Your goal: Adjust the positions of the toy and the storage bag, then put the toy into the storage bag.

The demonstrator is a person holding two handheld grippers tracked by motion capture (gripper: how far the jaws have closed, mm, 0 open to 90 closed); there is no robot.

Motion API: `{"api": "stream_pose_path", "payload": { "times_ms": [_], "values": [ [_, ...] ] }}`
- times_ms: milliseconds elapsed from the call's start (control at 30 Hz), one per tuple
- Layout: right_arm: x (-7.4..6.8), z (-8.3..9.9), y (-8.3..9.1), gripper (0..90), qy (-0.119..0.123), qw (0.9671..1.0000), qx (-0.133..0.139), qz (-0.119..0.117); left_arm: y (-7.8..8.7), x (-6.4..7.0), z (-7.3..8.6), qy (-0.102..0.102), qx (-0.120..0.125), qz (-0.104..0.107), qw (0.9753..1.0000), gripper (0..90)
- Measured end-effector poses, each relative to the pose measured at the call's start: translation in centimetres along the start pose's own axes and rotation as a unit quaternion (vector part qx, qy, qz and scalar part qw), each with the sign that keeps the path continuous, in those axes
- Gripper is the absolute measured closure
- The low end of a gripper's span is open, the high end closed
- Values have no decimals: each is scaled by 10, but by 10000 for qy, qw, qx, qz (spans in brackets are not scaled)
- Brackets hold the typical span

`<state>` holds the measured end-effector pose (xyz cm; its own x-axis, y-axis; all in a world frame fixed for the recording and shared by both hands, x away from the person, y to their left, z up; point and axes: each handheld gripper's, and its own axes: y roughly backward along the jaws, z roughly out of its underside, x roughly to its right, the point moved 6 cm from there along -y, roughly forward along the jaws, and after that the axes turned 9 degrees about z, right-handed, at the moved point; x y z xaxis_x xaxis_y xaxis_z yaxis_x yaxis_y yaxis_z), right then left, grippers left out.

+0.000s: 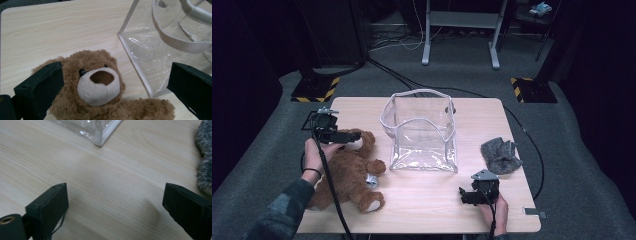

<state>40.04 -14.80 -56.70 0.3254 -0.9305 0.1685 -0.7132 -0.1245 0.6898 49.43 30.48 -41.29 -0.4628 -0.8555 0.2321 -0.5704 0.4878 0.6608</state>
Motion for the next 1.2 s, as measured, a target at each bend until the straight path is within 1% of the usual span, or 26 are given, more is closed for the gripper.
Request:
{"api": "stream_pose_path", "payload": {
  "times_ms": [33,67,100,133,167,200,233,267,300,333,400,467,500,533,600,700,733,767,800,900,1067,1167,1200],
  "values": [
    [0,1,0,35,19,10000,30,-45,1,-1,2,-5,23,-55,10000,1],
    [0,1,-1,29,-11,10000,59,-62,1,0,4,110,96,-65,9999,1],
    [1,1,-2,20,-57,9999,77,-69,2,-1,6,64,40,-103,9999,1],
    [1,2,-2,12,-115,9999,51,-114,2,0,8,80,22,-96,9999,1],
    [2,4,-3,7,-119,9998,56,-178,1,0,11,62,15,-139,9999,1],
    [3,4,-4,0,-180,9995,76,-238,0,1,13,58,4,-175,9998,1],
    [2,4,-4,0,-240,9994,42,-233,-2,2,16,79,-48,-216,9997,1],
    [2,4,-4,0,-214,9995,43,-242,-3,1,19,65,-110,-249,9996,0],
    [3,4,-5,0,-195,9995,52,-238,-5,1,22,76,-111,-300,9995,0],
    [3,4,-5,0,-199,9995,51,-239,-7,1,26,110,-199,-334,9992,0],
    [3,4,-5,0,-198,9995,51,-252,-13,0,33,173,-252,-369,9989,0],
    [3,3,-5,0,-204,9995,45,-250,-19,-1,38,186,-307,-486,9982,0],
    [3,4,-5,0,-142,9996,37,-258,-21,-1,41,209,-372,-504,9978,0],
    [2,3,-5,0,-181,9994,37,-281,-25,-2,42,219,-386,-510,9977,0],
    [2,3,-5,0,-192,9994,43,-283,-30,-3,45,234,-468,-618,9967,0],
    [1,3,-5,0,-238,9993,17,-285,-37,-6,47,267,-516,-722,9957,0],
    [1,3,-5,0,-236,9993,19,-285,-40,-8,49,301,-614,-728,9950,0],
    [1,3,-5,0,-220,9993,30,-286,-42,-9,50,353,-587,-756,9948,0],
    [1,2,-5,0,-202,9994,37,-282,-43,-12,51,347,-617,-766,9945,0],
    [1,2,-6,0,-209,9994,37,-273,-48,-16,56,406,-606,-837,9938,0],
    [1,2,-6,0,-207,9994,37,-272,-51,-19,62,319,-587,-996,9928,0],
    [1,2,-6,0,-214,9994,33,-268,-56,-20,67,228,-651,-1209,9903,0],
    [1,2,-5,0,-239,9994,23,-264,-58,-21,68,227,-671,-1269,9894,0]
  ]
}}
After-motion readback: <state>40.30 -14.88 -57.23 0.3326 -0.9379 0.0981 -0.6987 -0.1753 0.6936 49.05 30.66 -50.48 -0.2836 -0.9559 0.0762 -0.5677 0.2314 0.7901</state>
